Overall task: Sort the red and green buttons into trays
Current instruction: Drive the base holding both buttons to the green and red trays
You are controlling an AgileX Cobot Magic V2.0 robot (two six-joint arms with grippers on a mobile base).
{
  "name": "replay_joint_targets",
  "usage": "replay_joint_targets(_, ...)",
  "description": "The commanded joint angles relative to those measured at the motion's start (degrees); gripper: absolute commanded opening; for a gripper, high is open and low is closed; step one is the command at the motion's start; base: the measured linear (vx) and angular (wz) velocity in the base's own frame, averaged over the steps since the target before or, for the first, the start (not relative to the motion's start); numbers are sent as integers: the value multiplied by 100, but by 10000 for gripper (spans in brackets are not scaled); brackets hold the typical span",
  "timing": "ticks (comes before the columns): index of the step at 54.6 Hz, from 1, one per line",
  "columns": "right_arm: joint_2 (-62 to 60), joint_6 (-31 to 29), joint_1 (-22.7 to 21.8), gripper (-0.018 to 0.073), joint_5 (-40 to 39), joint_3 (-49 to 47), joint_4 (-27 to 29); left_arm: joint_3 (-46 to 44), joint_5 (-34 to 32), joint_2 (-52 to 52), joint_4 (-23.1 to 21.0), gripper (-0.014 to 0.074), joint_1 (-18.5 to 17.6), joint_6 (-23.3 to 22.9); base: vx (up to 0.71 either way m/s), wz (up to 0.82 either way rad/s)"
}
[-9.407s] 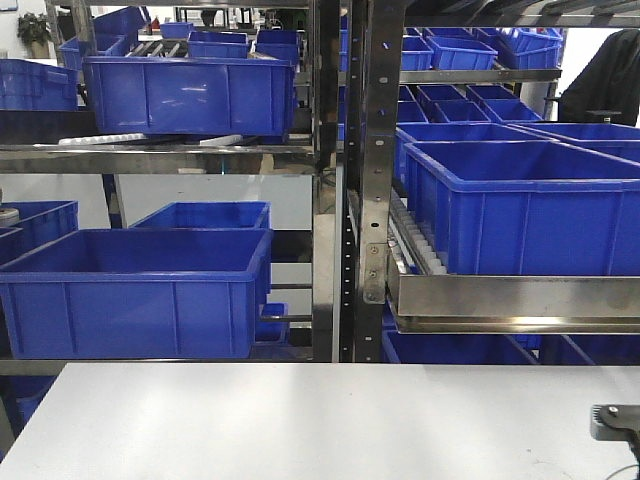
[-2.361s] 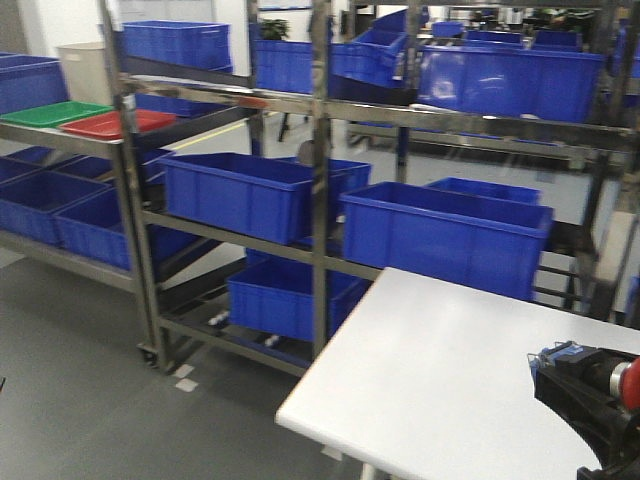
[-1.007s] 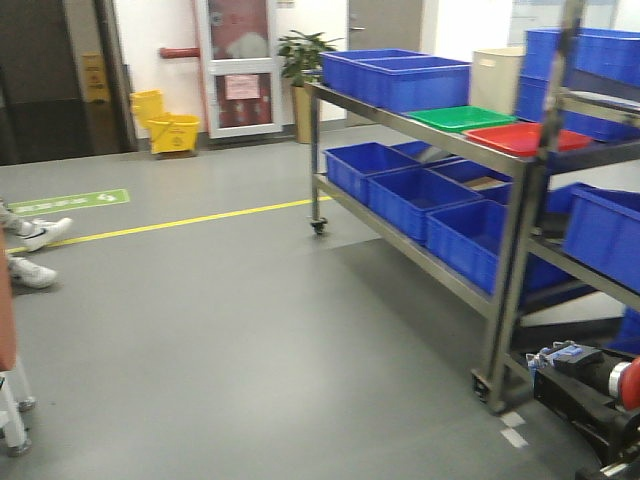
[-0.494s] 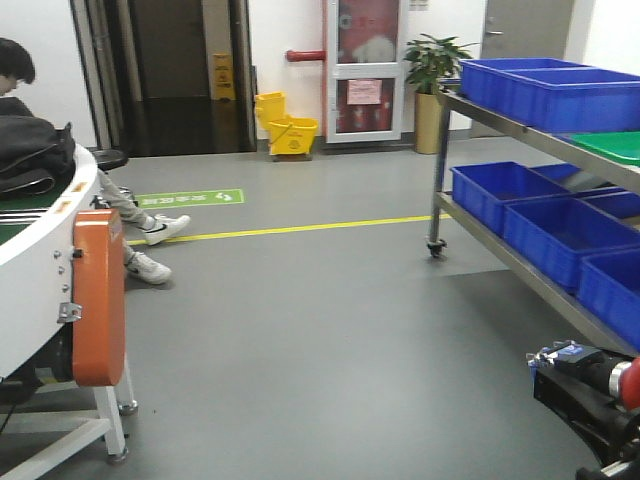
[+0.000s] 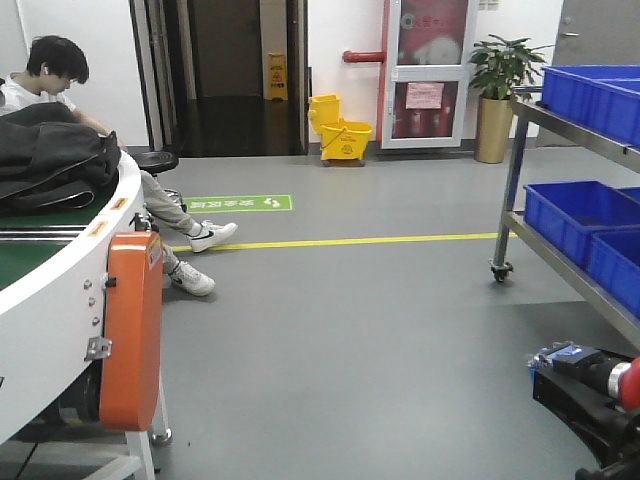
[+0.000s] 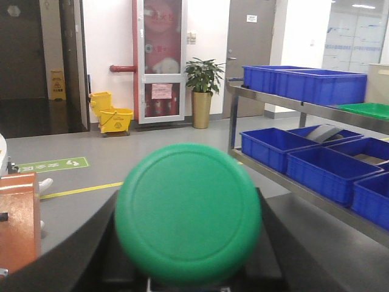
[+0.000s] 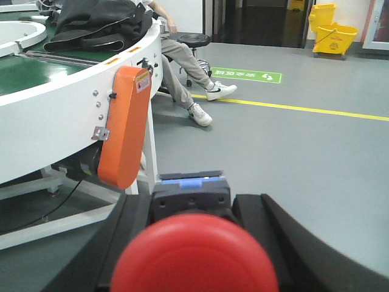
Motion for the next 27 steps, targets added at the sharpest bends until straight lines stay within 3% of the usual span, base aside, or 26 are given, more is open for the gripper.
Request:
replay_joint_targets(1, -65, -49, 13, -9, -532, -176, 16, -162, -140, -14, -140, 21, -36, -46, 44, 10)
replay_joint_targets(27, -65, -49, 13, -9, -530, -176, 16, -162, -133, -20, -140, 21, -36, -46, 47, -2)
